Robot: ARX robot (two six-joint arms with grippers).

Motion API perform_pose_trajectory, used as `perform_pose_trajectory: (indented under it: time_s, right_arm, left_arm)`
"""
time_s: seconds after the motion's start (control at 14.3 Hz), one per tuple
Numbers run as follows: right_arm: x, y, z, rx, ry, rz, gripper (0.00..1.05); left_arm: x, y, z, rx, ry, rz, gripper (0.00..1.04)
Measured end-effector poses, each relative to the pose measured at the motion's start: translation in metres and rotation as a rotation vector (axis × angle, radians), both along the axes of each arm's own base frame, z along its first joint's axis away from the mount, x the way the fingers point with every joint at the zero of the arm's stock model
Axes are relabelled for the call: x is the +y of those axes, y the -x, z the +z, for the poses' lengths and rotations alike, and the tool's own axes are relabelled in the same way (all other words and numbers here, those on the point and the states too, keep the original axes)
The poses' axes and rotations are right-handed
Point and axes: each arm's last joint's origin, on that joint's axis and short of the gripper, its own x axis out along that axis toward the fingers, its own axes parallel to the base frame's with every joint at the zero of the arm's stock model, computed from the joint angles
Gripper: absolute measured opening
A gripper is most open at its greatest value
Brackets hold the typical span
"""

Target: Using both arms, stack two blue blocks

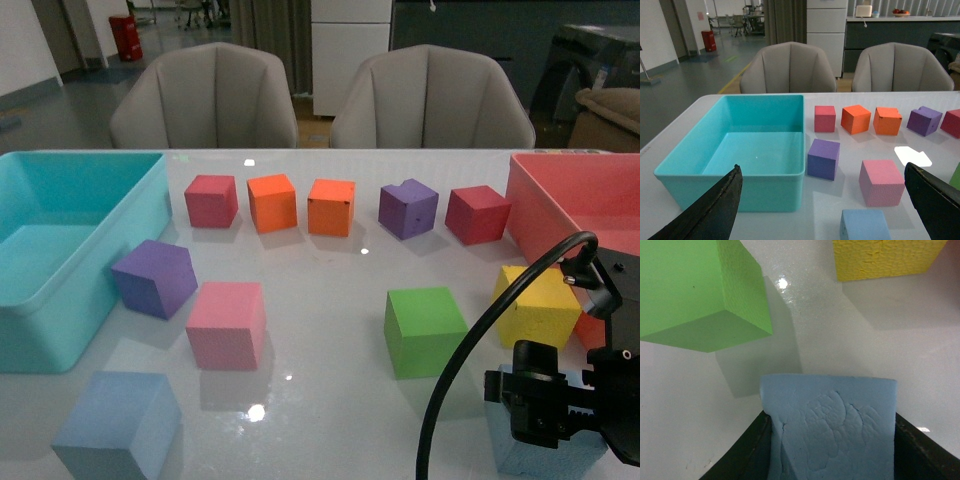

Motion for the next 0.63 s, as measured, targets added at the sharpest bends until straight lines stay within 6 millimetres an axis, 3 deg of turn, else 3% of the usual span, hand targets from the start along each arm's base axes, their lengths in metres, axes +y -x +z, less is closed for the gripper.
perform_pose_trajectory:
  time_s: [0.21,0.28,0.42,0.63]
  right_arm:
    - [-0.002,0.006,0.004,0.0,-0.003,-0.002,0.43]
    - [-0.008,0.011,0.028,-0.056,-0.011,-0.013,0.37]
    - [-0.011,0.008,0.047,-0.115,0.007,-0.014,0.35]
    - [-0.008,-0.027,0.084,-0.242,0.032,-0.006,0.34]
  left_arm:
    - [0.0,0.0,0.0,0.0,0.0,0.0,0.98]
    - [0.0,0.0,0.0,0.0,0.0,0.0,0.98]
    - [0.0,0.0,0.0,0.0,0.0,0.0,0.98]
    - [0.0,0.0,0.0,0.0,0.0,0.0,0.98]
